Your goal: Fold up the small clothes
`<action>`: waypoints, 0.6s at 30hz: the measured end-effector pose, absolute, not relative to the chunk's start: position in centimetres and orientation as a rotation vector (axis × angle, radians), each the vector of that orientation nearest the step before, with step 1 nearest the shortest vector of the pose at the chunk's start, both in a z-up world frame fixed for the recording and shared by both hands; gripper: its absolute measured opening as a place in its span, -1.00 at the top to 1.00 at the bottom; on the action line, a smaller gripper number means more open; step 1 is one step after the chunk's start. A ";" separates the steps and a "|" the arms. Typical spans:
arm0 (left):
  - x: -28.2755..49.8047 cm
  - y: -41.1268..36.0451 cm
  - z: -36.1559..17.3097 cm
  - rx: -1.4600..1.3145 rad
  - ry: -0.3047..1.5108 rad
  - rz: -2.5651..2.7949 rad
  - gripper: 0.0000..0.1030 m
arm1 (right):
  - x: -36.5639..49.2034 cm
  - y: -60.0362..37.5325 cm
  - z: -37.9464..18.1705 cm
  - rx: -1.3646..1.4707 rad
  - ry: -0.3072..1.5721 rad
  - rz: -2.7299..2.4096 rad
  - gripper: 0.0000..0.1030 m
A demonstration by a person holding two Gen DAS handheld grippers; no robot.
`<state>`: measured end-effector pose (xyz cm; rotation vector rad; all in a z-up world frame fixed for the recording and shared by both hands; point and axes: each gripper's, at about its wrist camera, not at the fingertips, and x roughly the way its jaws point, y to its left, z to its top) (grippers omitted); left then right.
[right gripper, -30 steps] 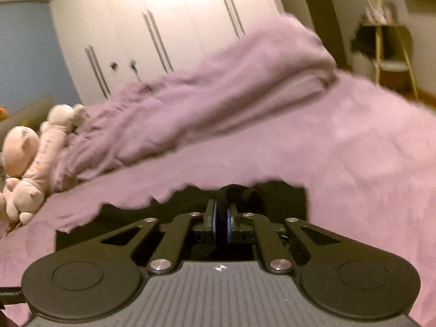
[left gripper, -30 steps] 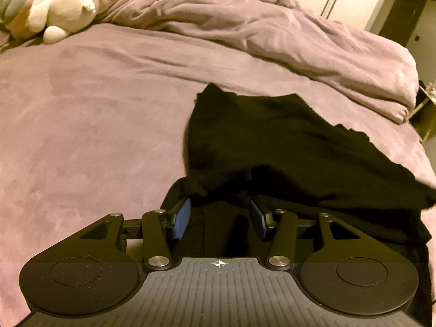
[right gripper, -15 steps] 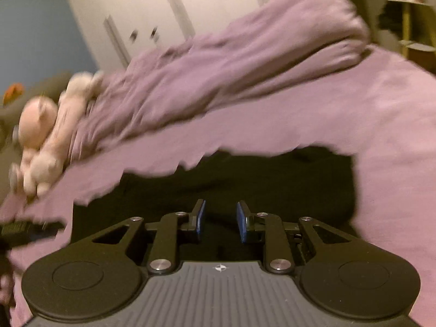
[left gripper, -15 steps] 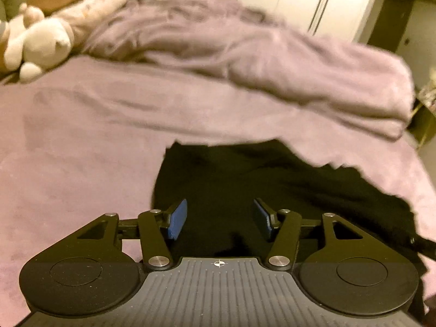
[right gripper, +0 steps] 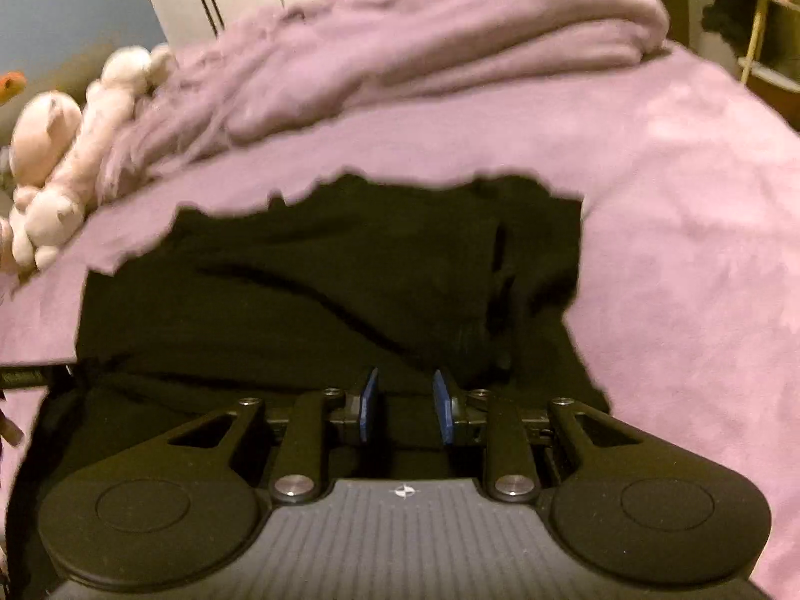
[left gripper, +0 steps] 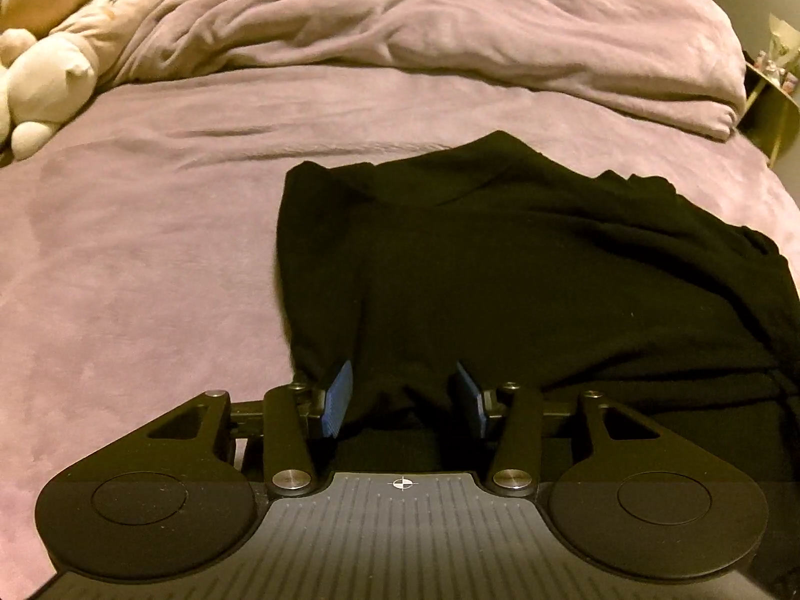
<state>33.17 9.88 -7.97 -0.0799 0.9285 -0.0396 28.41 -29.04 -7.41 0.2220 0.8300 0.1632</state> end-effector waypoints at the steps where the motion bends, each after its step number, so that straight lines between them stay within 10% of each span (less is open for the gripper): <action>1: 33.1 9.8 -7.9 -0.072 0.928 -0.038 0.00 | 28.0 -29.2 -6.8 0.224 0.795 0.159 0.42; 12: 33.2 9.4 -8.3 -0.040 0.918 -0.040 -0.04 | 32.4 -27.4 -7.1 0.121 0.771 0.013 0.34; 18: 33.1 9.2 -8.5 -0.030 0.906 -0.037 -0.06 | 34.4 -28.9 -9.5 0.071 0.787 -0.050 0.63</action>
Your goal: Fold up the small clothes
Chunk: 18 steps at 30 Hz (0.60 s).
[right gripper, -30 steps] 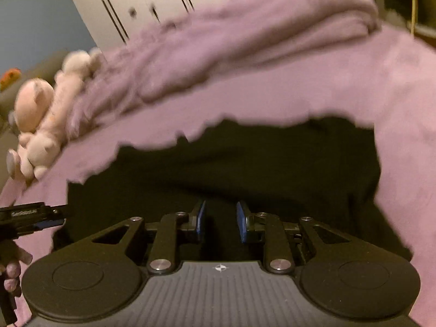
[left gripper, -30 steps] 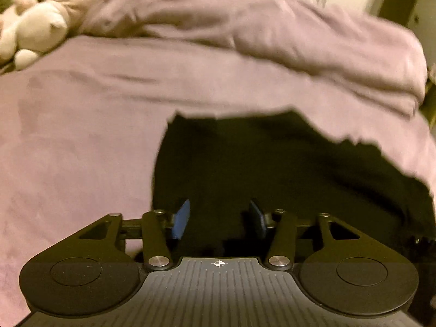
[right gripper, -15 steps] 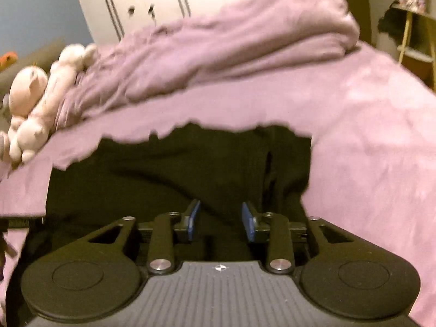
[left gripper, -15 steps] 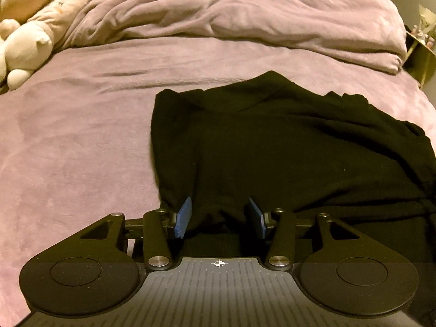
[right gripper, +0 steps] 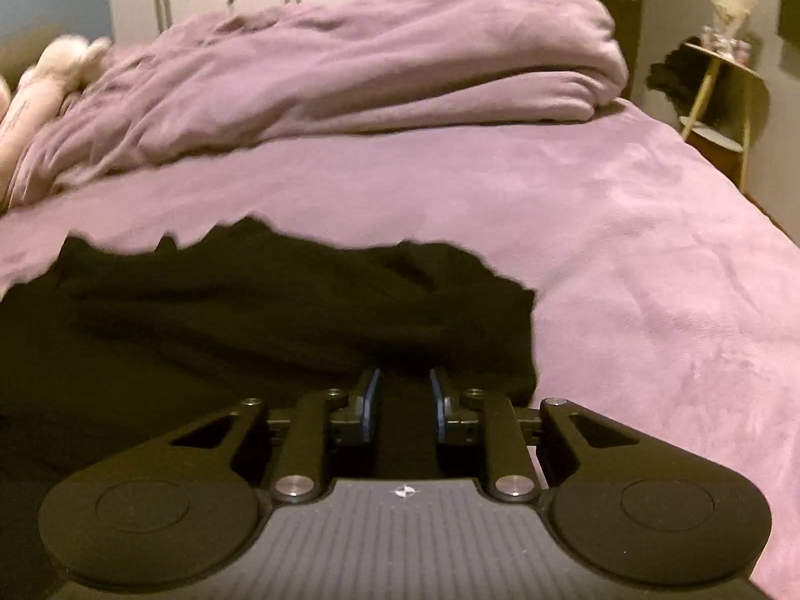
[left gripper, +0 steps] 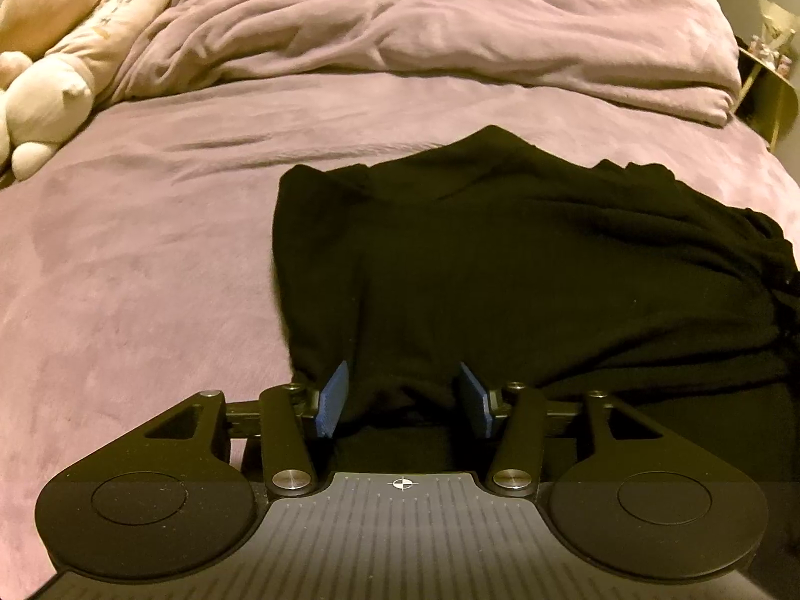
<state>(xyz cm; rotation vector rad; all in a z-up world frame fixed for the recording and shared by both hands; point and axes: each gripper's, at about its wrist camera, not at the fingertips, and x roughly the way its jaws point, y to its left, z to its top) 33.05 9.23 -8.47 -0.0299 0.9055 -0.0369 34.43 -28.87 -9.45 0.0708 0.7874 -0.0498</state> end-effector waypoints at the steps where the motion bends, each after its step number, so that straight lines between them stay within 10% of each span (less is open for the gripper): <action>1: 33.0 9.2 -8.4 -0.029 0.905 -0.033 -0.06 | 34.7 -29.0 -9.4 0.077 0.793 -0.054 0.63; 9: 31.3 8.6 -7.3 -0.005 0.926 -0.007 -0.13 | 31.2 -26.9 -7.7 0.024 0.831 0.049 -0.14; 18: 22.0 10.1 -5.7 -0.052 0.933 -0.032 -0.24 | 22.6 -28.8 -5.0 0.023 0.885 0.102 -0.18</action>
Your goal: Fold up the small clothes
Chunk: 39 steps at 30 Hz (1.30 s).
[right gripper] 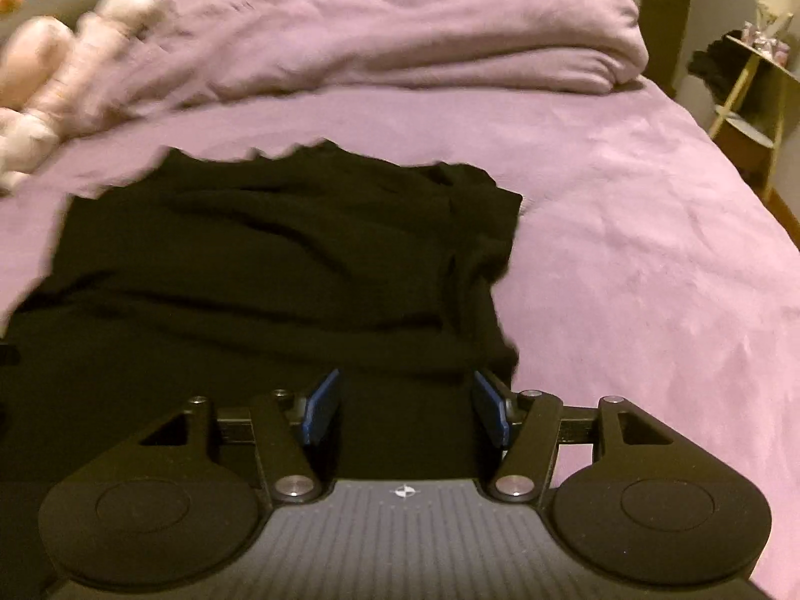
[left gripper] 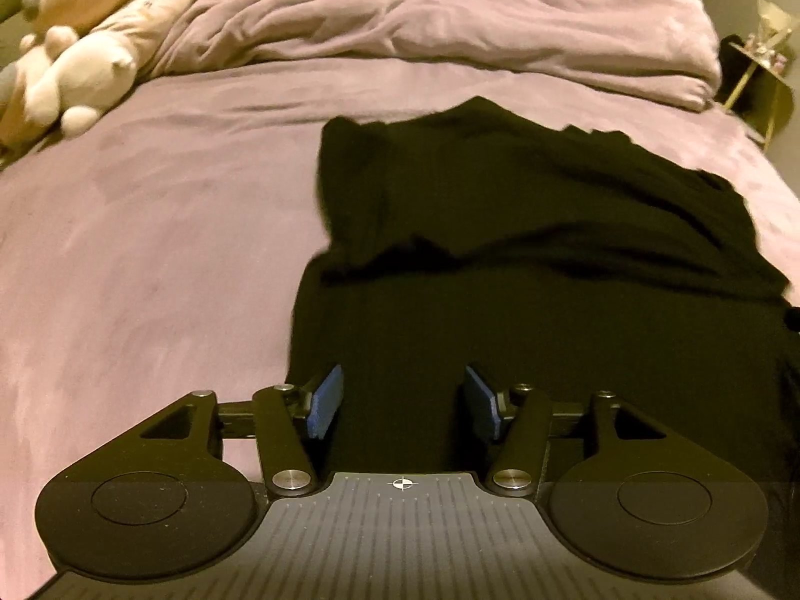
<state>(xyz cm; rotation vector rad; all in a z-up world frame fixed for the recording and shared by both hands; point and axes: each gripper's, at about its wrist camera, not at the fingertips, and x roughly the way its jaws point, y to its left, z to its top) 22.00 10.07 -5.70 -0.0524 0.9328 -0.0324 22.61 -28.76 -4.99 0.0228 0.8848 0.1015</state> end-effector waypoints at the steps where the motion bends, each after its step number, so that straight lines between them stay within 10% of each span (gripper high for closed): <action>1: 20.6 10.4 -5.6 -0.055 0.935 -0.036 -0.26 | 20.7 -29.1 -4.4 0.047 0.866 0.127 -0.23; 3: 17.8 11.3 -5.6 -0.065 0.948 -0.034 -0.27 | 16.4 -29.8 -3.6 0.097 0.858 0.188 -0.47; 19: 8.6 16.5 -8.2 -0.287 1.086 -0.050 -0.10 | 1.4 -36.1 -6.0 0.344 1.040 0.168 -0.47; 29: 8.0 17.9 -8.0 -0.349 1.121 -0.116 0.76 | 2.9 -34.3 -6.9 0.301 1.083 0.208 0.32; 39: 7.9 17.7 -7.7 -0.303 1.137 -0.193 0.53 | 2.5 -34.0 -7.3 0.301 1.111 0.252 0.37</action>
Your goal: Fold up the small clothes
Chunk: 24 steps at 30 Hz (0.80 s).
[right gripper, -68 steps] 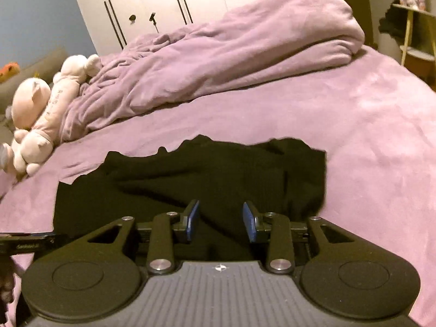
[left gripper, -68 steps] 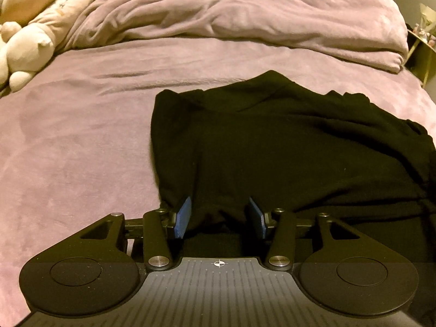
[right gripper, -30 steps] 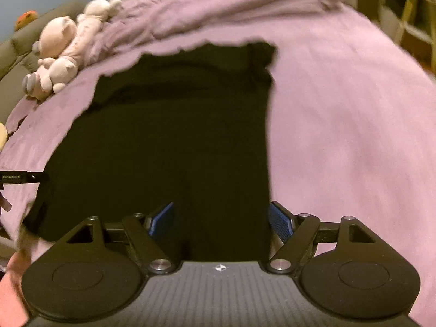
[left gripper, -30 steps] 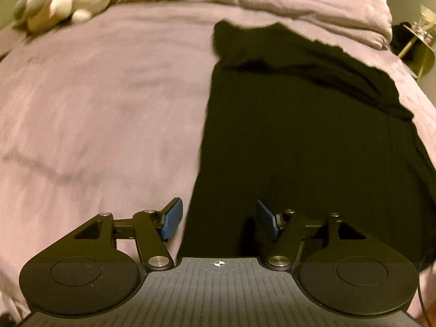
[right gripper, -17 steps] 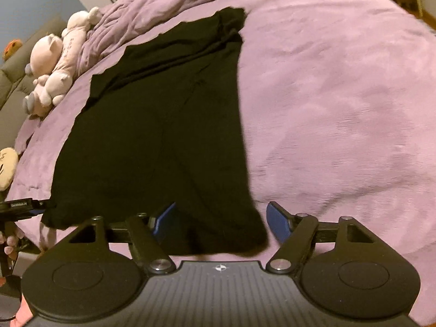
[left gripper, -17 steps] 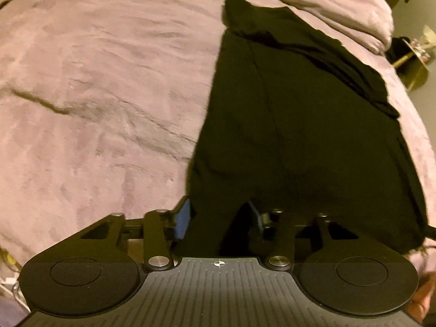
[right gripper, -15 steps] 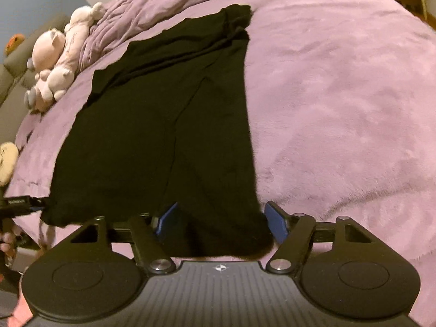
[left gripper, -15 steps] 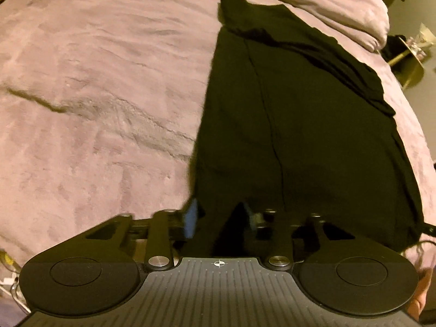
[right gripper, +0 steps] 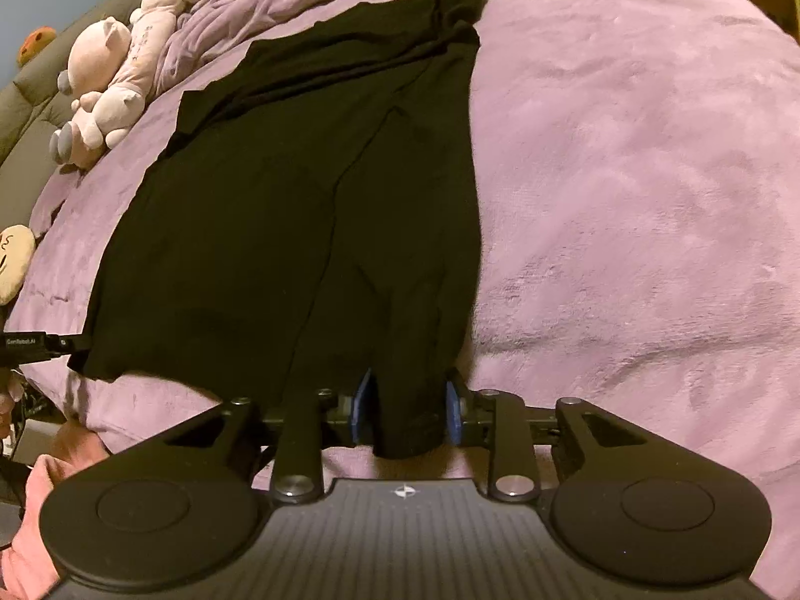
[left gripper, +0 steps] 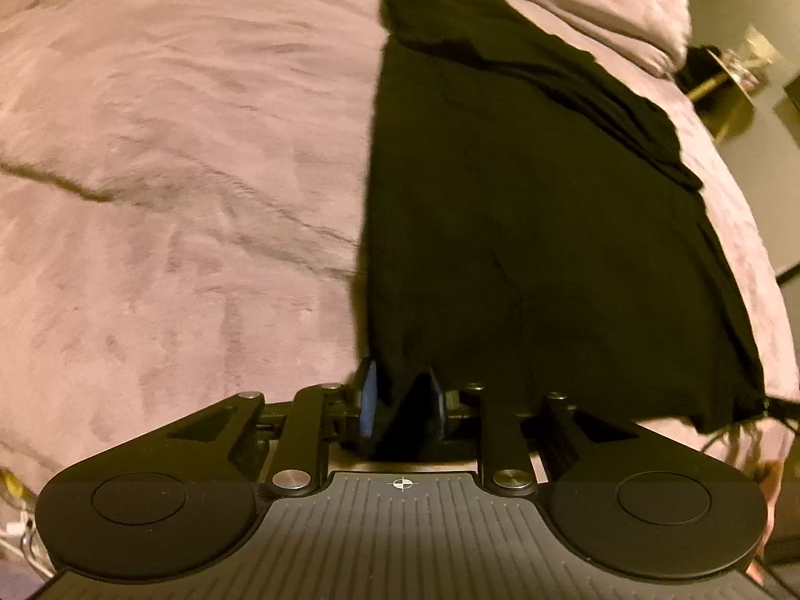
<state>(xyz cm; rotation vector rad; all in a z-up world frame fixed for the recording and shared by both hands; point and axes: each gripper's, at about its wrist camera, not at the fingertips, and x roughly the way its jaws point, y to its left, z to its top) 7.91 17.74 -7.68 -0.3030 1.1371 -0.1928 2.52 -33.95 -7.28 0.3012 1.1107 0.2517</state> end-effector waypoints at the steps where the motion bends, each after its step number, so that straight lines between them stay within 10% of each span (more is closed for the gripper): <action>1: 8.0 17.5 -7.6 -0.279 1.136 -0.211 0.55 | 2.5 -33.9 -7.2 0.309 1.109 0.255 0.35; 6: 8.4 17.1 -6.8 -0.301 1.107 -0.329 0.92 | 3.3 -34.0 -7.0 0.345 1.108 0.298 0.77; 24: 21.8 19.6 -1.0 -0.584 0.692 -0.117 0.96 | 16.7 -34.8 -3.6 0.530 0.821 0.224 0.83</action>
